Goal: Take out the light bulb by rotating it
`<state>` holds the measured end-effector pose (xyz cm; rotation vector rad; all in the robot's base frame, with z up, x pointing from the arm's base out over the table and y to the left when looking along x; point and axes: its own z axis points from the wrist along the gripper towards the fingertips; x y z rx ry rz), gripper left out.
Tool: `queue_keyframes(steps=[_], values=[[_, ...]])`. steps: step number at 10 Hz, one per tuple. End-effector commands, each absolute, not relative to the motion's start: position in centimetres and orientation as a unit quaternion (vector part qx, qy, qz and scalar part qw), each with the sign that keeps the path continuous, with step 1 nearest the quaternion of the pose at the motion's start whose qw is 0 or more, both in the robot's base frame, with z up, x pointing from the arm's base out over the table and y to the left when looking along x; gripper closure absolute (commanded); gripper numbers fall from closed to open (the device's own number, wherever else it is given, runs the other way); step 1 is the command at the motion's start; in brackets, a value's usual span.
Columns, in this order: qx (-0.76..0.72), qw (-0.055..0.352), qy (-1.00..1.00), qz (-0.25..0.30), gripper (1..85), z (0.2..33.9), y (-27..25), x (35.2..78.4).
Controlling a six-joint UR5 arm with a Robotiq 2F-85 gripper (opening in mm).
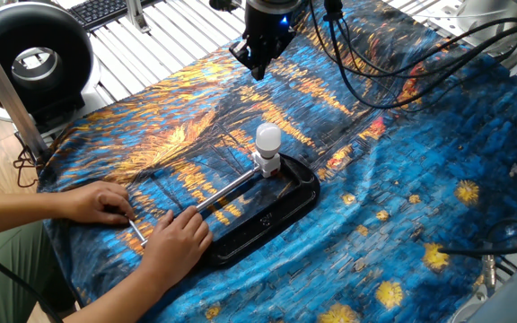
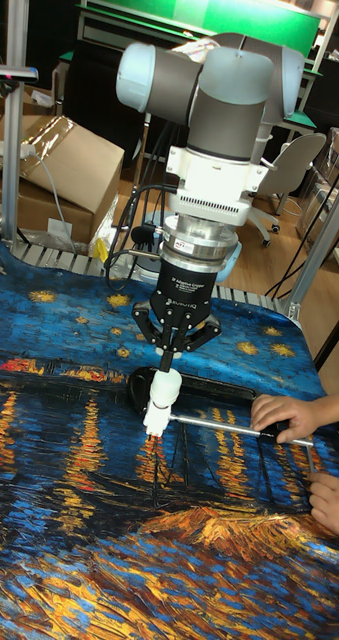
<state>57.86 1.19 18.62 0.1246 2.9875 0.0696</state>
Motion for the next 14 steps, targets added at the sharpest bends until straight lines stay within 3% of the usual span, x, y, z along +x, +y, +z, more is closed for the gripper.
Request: queue_keyframes(steps=[1, 5, 8, 11, 14], values=[[0.043, 0.075, 0.996, 0.031, 84.7, 18.6, 1.5, 57.7], [0.037, 0.082, 0.995, 0.034, 84.7, 18.7, 1.7, 58.1], [0.045, 0.066, 0.996, 0.032, 84.7, 18.6, 1.6, 57.3], [0.055, 0.084, 0.994, 0.047, 84.7, 18.8, 2.2, 58.3], [0.041, 0.053, 0.997, 0.032, 84.7, 18.5, 1.6, 56.6]])
